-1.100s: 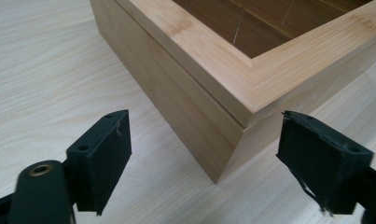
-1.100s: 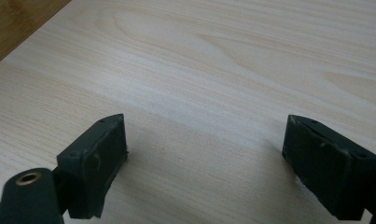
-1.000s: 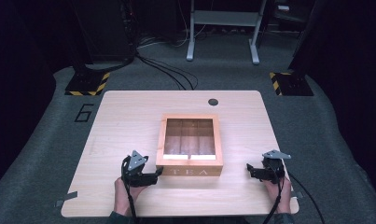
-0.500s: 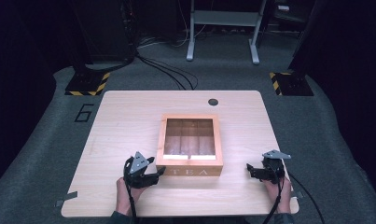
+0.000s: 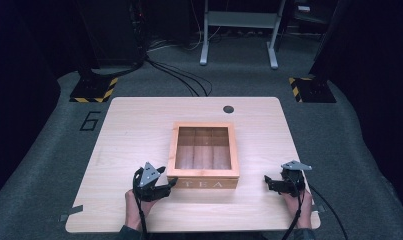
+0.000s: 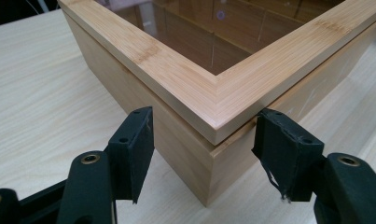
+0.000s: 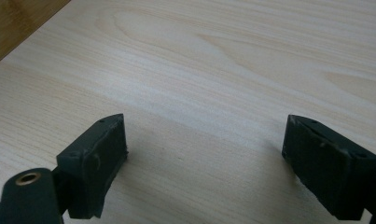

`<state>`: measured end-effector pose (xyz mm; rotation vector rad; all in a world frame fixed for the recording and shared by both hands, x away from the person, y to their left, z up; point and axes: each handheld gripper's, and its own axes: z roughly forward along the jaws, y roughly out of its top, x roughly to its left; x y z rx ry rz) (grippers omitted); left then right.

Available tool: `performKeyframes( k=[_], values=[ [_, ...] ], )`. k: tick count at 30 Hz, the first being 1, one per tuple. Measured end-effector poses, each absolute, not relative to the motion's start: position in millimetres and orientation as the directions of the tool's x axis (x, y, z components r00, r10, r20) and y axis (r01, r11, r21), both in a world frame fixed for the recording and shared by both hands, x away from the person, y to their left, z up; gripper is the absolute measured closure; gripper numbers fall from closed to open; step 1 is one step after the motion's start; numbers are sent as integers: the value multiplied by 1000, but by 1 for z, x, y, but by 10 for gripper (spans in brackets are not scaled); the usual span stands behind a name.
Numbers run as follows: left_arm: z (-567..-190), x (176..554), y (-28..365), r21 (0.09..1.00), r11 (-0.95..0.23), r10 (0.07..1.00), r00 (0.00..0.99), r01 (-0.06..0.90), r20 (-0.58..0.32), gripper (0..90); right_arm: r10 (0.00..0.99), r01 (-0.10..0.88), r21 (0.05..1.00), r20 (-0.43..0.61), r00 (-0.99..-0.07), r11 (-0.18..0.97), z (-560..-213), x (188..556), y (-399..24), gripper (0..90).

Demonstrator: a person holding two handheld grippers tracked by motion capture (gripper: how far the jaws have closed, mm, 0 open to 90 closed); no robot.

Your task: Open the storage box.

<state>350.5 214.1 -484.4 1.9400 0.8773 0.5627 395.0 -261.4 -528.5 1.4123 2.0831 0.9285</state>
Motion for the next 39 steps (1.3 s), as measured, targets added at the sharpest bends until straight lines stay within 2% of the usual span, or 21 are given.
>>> performKeyframes(
  k=[14,29,39],
  values=[
    [-476,354,210,890,-330,776,627,313,67,362,929,622,743,1,-371,247,-528,395,-261,132],
    [-457,362,204,922,-314,787,605,226,120,368,929,622,743,1,-371,247,-528,395,-261,132],
    [-444,370,205,934,-305,802,579,186,146,445,929,622,743,2,-371,247,-528,395,-261,132]
  ],
)
